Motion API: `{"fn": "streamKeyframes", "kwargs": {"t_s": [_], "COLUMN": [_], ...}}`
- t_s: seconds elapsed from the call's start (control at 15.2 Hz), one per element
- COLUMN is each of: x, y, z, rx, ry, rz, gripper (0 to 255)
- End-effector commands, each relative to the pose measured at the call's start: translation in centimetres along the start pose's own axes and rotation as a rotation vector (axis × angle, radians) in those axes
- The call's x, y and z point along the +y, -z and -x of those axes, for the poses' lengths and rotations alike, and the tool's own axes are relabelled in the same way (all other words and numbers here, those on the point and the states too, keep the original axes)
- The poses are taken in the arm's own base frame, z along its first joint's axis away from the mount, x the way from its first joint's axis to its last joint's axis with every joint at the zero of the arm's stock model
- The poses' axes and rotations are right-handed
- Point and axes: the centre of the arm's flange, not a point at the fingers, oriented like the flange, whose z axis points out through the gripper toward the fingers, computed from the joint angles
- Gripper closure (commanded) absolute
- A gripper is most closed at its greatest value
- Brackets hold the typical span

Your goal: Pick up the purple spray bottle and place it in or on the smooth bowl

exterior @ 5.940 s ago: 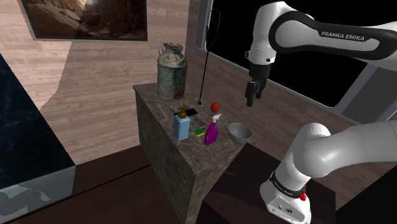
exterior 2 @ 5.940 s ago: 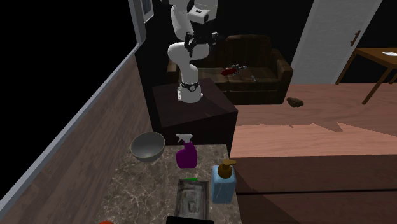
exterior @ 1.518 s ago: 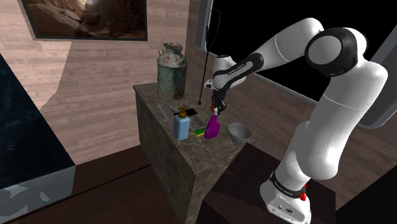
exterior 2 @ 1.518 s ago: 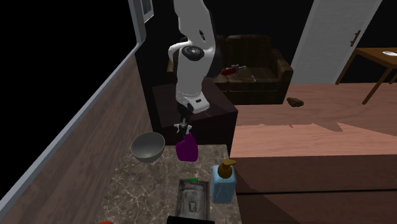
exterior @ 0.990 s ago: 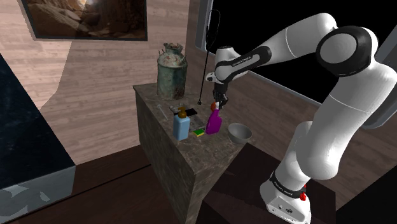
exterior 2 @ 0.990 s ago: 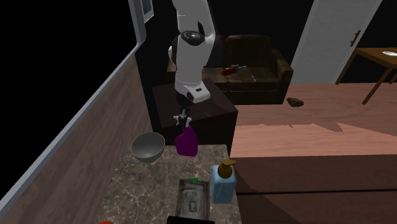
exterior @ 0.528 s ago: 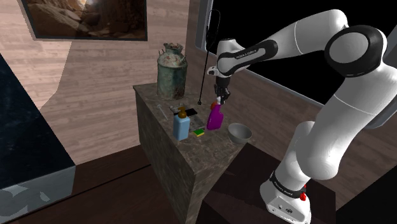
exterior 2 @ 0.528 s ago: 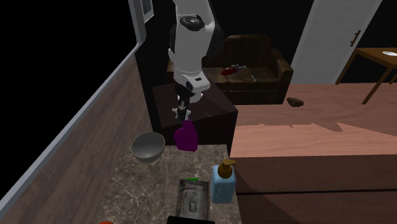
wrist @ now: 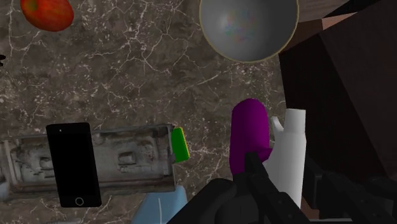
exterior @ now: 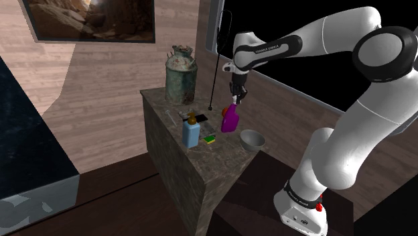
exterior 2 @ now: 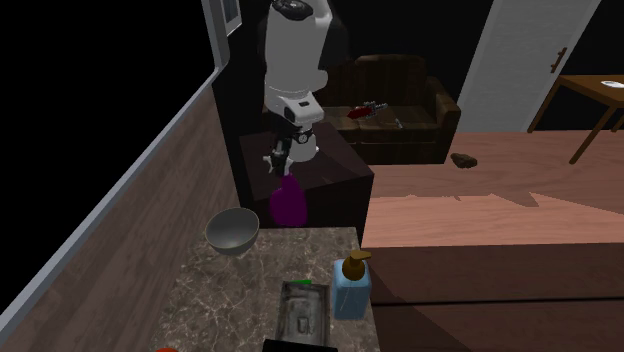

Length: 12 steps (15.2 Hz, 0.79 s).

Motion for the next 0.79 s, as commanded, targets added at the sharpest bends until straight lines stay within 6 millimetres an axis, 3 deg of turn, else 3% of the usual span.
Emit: {"fn": "streamKeyframes", "kwargs": {"t_s": [0.0, 0.73], "x": [-0.2, -2.9], "y": [0.7, 4.5], "z": [2.1, 15.9], "rx": [0.000, 0.000], "ry": [0.000, 0.000], "rz": [0.000, 0.000], "gripper": [255, 255]}}
